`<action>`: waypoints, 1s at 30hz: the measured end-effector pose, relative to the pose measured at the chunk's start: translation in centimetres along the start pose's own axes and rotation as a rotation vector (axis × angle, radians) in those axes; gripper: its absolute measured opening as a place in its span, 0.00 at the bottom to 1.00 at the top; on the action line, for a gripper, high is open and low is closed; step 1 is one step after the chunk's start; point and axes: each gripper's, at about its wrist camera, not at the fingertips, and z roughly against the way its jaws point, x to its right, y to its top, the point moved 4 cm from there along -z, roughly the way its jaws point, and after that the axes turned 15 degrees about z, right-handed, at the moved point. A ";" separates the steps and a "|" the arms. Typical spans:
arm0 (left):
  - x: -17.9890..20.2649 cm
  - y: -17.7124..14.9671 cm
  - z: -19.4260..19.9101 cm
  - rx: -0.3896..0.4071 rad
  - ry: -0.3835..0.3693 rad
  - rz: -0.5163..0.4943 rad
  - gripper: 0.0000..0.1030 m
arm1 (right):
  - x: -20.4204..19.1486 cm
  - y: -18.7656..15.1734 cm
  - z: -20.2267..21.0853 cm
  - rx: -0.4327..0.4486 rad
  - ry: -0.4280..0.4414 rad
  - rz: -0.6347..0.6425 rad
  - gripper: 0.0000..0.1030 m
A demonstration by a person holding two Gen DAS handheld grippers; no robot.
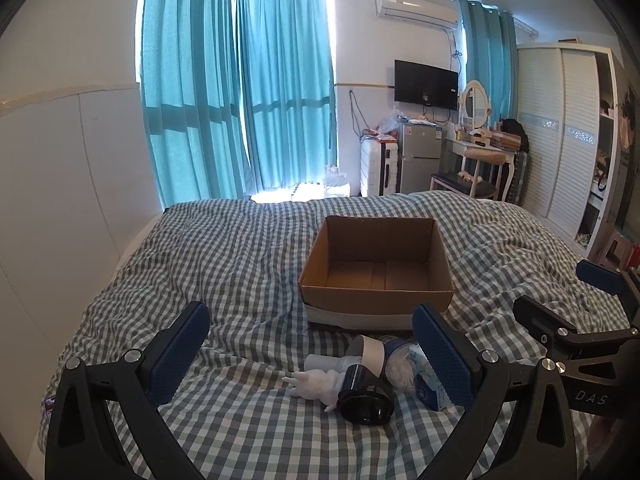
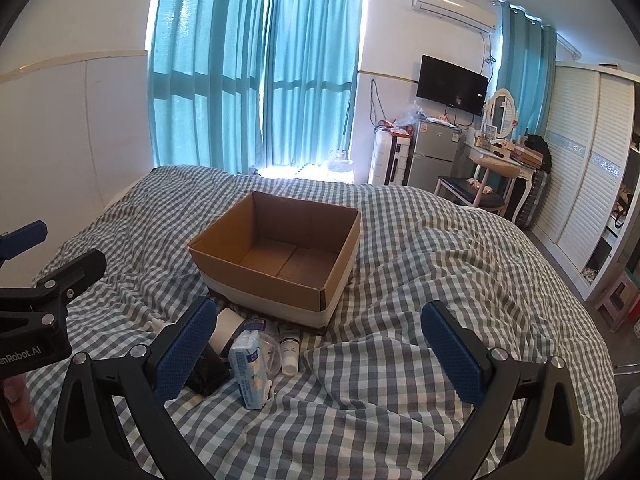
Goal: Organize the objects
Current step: 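Move both tools toward the items in front of the cardboard box, then grasp the black cup with the left tool while the right tool grasps the tissue pack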
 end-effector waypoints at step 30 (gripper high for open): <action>-5.3 -7.7 -10.2 -0.317 0.084 0.044 1.00 | -7.0 -5.3 -10.8 -0.326 0.211 0.121 0.68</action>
